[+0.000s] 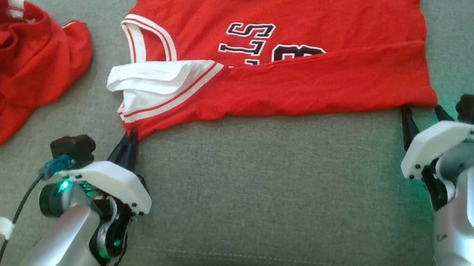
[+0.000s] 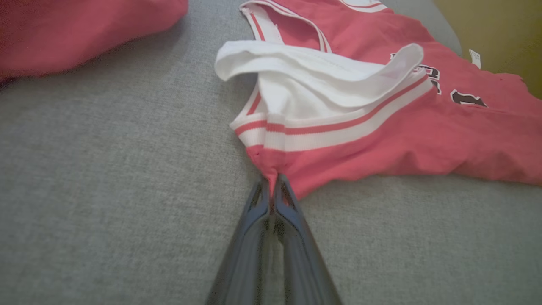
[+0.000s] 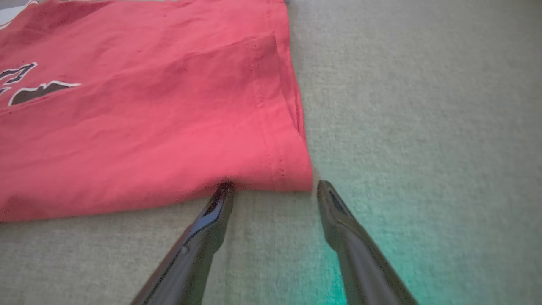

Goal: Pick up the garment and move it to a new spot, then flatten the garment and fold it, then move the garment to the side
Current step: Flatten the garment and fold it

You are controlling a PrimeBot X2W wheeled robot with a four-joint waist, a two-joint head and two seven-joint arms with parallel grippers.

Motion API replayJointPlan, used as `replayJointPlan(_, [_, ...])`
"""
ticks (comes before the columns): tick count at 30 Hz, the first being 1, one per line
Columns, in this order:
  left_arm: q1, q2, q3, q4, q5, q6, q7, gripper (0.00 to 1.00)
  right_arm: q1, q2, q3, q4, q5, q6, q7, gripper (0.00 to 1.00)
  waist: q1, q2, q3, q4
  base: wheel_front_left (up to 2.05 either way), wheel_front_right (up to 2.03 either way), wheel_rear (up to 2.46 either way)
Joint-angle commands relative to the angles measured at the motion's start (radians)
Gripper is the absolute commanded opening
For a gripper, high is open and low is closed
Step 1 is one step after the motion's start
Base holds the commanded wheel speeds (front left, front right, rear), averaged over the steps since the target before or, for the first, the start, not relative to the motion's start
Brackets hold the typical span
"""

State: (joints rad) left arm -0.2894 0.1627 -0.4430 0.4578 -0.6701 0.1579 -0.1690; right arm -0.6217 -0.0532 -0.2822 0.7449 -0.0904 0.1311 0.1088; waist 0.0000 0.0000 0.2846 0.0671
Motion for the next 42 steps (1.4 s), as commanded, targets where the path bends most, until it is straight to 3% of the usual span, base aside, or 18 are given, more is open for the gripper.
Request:
replayJointPlan(1, [-0.004, 0.024, 0.024, -0.026, 0.009, 0.000, -0.011, 0.00, -0.044, 0.003, 0.018, -0.018, -0.013, 0.000, -0.006, 1.00, 0.0000, 0.0000, -0.002, 0.004, 0.00, 0.00, 0.00])
replayJointPlan(7, [-0.004, 0.021, 0.012, -0.022, 0.008, -0.008, -0.013, 0.00, -0.090, 0.003, -0.014, 0.055, -0.096, 0.000, -0.023, 1.00, 0.0000, 0.0000, -0.006, 0.022, 0.00, 0.00, 0.00])
replayJointPlan(8, [-0.004, 0.022, 0.011, -0.019, 0.008, -0.009, -0.014, 0.00, -0.094, 0.003, -0.016, 0.066, -0.107, 0.000, -0.022, 0.92, 0.0000, 0.0000, -0.007, 0.024, 0.00, 0.00, 0.00])
replayJointPlan(10, [-0.004, 0.024, 0.010, -0.016, 0.008, -0.010, -0.015, 0.00, -0.099, 0.003, -0.020, 0.086, -0.123, 0.000, -0.021, 0.01, 0.0000, 0.0000, -0.010, 0.027, 0.00, 0.00, 0.00])
replayJointPlan(17, [-0.002, 0.043, 0.012, -0.024, 0.012, -0.016, -0.029, 0.00, -0.061, 0.003, -0.044, 0.063, -0.156, 0.000, -0.048, 0.00, 0.0000, 0.0000, -0.021, 0.015, 0.00, 0.00, 0.00])
replayJointPlan(24, [0.051, 0.087, 0.021, -0.078, 0.003, -0.022, -0.030, 0.00, 0.031, 0.003, -0.018, -0.029, -0.103, 0.000, -0.061, 0.00, 0.0000, 0.0000, -0.033, -0.037, 0.00, 0.00, 0.00])
replayJointPlan(33, [0.172, 0.149, 0.019, -0.213, 0.002, 0.017, 0.014, 0.00, 0.234, 0.003, 0.000, -0.292, -0.064, 0.000, 0.039, 0.00, 0.0000, 0.0000, -0.051, -0.061, 0.00, 0.00, 0.00])
replayJointPlan(42, [0.288, 0.208, -0.008, -0.371, 0.017, 0.071, 0.091, 0.00, 0.456, 0.003, -0.039, -0.576, -0.021, 0.000, 0.201, 0.00, 0.0000, 0.0000, -0.059, -0.039, 0.00, 0.00, 0.00])
